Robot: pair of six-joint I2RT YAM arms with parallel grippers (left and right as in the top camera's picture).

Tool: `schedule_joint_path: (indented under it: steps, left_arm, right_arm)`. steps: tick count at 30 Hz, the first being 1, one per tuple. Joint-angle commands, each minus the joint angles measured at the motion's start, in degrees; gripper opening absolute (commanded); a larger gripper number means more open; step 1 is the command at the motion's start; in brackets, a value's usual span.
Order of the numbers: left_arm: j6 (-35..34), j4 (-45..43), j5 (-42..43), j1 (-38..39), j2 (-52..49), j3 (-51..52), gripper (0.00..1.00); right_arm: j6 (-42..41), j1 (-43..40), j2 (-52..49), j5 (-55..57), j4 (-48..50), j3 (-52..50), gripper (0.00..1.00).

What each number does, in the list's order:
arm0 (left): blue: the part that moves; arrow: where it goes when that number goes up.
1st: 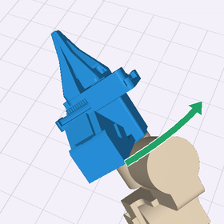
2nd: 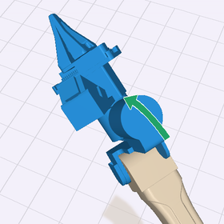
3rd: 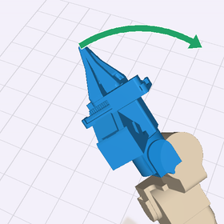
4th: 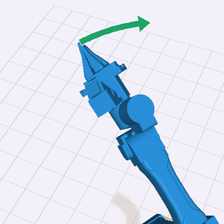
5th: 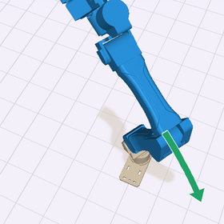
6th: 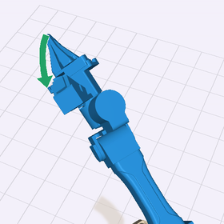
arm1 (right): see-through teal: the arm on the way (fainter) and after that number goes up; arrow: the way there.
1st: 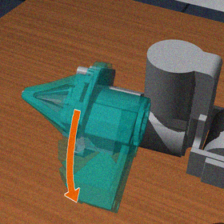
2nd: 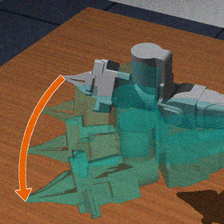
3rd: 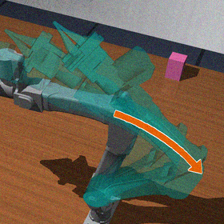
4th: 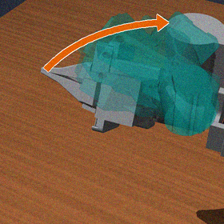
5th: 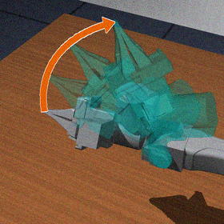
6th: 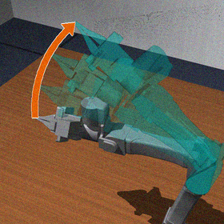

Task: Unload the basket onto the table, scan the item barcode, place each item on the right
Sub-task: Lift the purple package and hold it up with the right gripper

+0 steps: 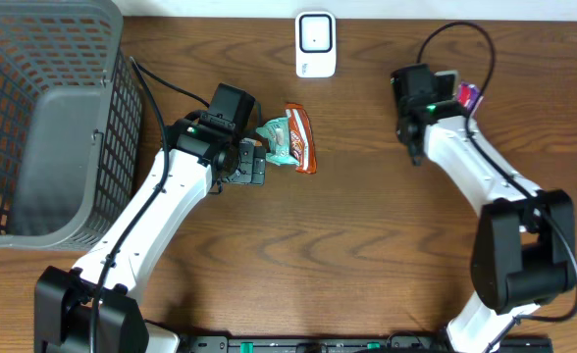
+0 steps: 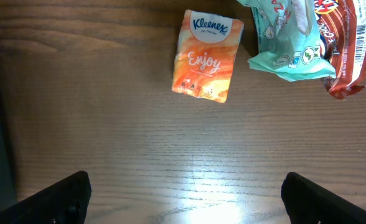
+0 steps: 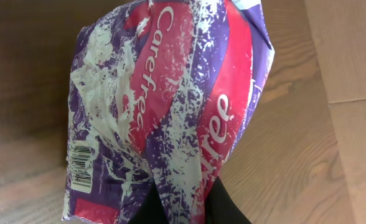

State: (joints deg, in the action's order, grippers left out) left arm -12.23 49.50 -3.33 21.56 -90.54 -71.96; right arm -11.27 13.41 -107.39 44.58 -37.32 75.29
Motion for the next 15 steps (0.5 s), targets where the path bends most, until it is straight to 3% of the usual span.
schedule_joint_path:
  steps: [1, 4, 12, 15]
  left_arm:
    - [-0.6, 0.2, -0.1, 0.1, 0.0, -0.3, 0.98]
    - [-0.5, 0.2, -0.1, 0.1, 0.0, -0.3, 0.98]
    - [-0.6, 0.2, -0.1, 0.1, 0.0, -0.3, 0.98]
    - [-0.5, 0.2, -0.1, 0.1, 0.0, -0.3, 0.98]
  right_arm:
    - [1.9, 4.5, -0.1, -0.8, 1.1, 0.0, 0.09]
    - [2.1, 8.0, -1.2, -5.3, 2.3, 0.0, 0.11]
    - [-0.2, 16.8, -6.2, -21.0, 5.2, 0.0, 0.36]
    - [-4.8, 19.4, -5.3, -24.5, 6.2, 0.8, 0.57]
